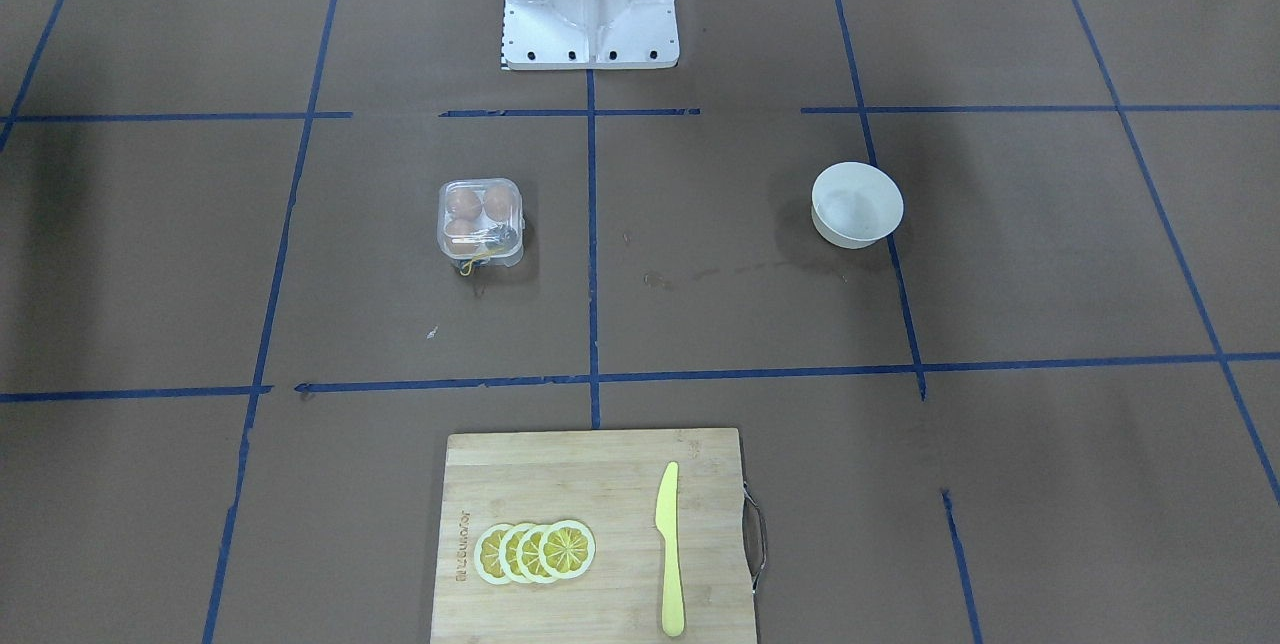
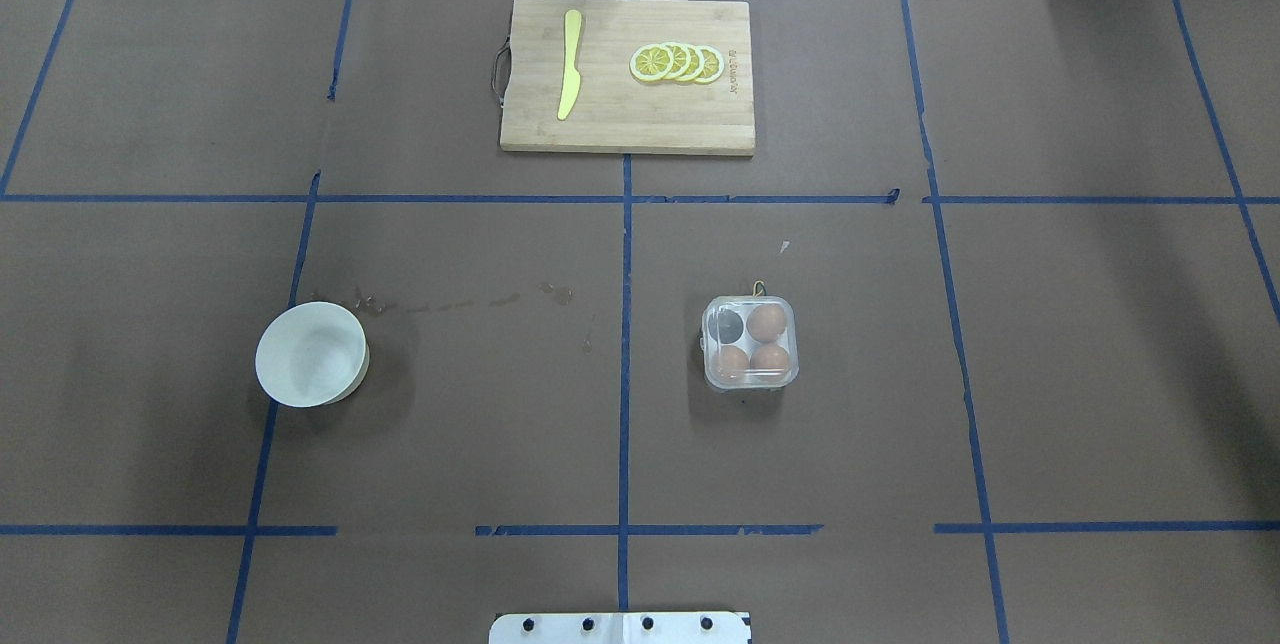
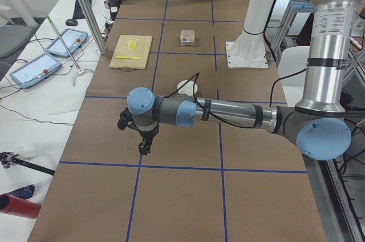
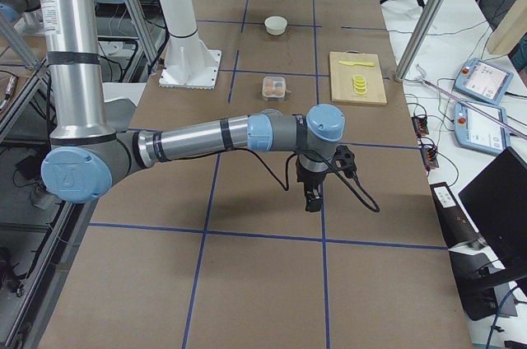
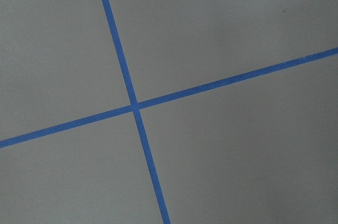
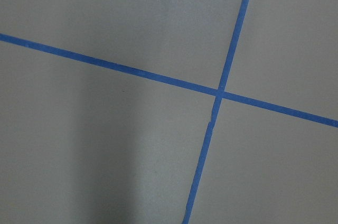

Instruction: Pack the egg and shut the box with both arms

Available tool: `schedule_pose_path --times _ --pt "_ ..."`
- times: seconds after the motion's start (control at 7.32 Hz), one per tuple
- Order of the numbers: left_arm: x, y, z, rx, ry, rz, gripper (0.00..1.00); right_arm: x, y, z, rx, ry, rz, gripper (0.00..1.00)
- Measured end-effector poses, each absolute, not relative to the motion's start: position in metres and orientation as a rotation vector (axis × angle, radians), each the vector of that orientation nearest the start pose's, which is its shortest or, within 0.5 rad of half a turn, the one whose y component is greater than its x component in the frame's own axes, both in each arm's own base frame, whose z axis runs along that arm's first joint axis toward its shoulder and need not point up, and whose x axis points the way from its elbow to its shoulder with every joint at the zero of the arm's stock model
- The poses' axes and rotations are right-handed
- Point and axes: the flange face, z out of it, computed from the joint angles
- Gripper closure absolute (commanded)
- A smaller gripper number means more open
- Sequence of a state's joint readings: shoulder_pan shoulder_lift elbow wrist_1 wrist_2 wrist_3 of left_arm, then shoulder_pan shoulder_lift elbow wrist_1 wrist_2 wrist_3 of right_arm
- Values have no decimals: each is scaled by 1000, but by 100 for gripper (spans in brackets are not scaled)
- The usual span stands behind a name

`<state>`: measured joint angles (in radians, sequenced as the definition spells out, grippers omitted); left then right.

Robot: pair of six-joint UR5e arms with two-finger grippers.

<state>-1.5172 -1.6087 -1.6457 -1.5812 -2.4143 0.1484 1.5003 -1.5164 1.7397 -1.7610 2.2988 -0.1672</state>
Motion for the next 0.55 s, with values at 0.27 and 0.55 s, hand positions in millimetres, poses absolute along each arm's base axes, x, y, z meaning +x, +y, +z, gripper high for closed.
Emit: schedule_pose_path --times 0.27,0.55 --pt "-31 -515 594 159 838 242 0 30 -511 571 66 -742 -238 0" --pt "-31 -516 592 162 838 244 0 30 -511 569 70 -747 -240 0"
